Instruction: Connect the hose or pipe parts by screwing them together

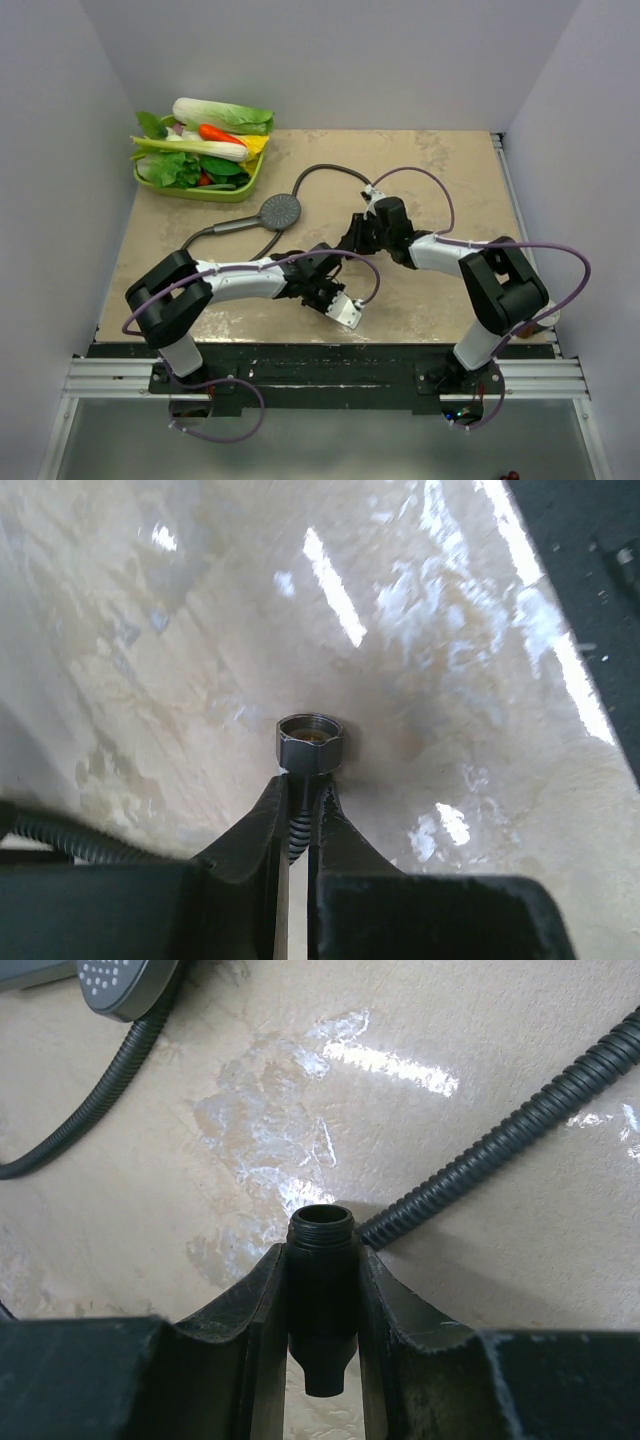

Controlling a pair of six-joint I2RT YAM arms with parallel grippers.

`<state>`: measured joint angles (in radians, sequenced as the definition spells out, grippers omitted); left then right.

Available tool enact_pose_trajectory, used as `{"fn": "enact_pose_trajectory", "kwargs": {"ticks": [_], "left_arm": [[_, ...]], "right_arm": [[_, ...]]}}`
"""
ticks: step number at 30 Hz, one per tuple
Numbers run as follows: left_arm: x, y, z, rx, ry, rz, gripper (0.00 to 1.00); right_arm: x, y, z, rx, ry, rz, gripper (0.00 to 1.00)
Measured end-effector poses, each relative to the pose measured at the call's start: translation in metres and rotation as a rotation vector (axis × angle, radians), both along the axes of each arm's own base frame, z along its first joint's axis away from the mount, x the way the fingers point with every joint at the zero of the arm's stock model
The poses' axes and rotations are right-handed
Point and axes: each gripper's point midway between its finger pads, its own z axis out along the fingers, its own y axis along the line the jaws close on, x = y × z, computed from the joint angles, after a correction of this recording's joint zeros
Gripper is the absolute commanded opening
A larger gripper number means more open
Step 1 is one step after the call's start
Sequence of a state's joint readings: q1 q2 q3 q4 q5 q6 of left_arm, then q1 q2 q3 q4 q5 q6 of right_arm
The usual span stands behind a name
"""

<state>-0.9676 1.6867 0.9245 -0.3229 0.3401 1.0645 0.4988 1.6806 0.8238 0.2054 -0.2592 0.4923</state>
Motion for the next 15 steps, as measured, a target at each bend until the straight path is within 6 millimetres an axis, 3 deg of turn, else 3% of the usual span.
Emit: {"fn": "enact_pose_trajectory", "kwargs": {"ticks": [6, 9, 15], "left_arm": [[0.010, 0.007, 0.000, 0.004, 0.009, 0.065, 0.00], [0.010, 0.007, 0.000, 0.003, 0.018, 0.080, 0.00], [0.009, 0.009, 0.000, 0.007, 0.027, 0.096, 0.19]], "right_arm": [[-0.003, -0.002, -0.007, -0.017, 0.005, 0.007, 0.00], [0.006, 0.004, -0.009, 0.001, -0.007, 0.013, 0.00], [0.030, 0.028, -0.011, 0.074, -0.030, 0.033, 0.00]]}}
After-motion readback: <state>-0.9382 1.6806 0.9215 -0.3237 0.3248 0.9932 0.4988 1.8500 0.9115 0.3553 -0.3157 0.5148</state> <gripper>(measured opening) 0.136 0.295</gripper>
